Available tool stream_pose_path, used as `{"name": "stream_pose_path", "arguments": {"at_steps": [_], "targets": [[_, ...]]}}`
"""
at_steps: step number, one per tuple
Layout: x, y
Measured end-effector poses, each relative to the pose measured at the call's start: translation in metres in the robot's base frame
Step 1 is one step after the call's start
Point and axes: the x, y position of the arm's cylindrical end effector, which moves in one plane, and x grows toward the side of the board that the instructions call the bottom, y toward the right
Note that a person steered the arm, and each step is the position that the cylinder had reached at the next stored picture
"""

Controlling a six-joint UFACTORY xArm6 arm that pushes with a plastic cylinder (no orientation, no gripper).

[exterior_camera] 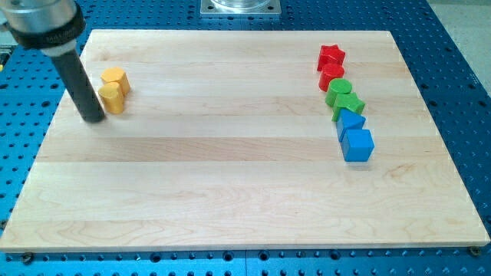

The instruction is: Push the yellow heart diagonal to the yellow hexagon

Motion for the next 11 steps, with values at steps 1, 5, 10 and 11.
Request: {"name": "stream_pose_path", "arguments": {"at_steps": [1, 5, 10, 11], "targets": [[-0.030, 0.059], [-0.014, 0.204], [-0.174, 0.341], [-0.176, 0.355]]}}
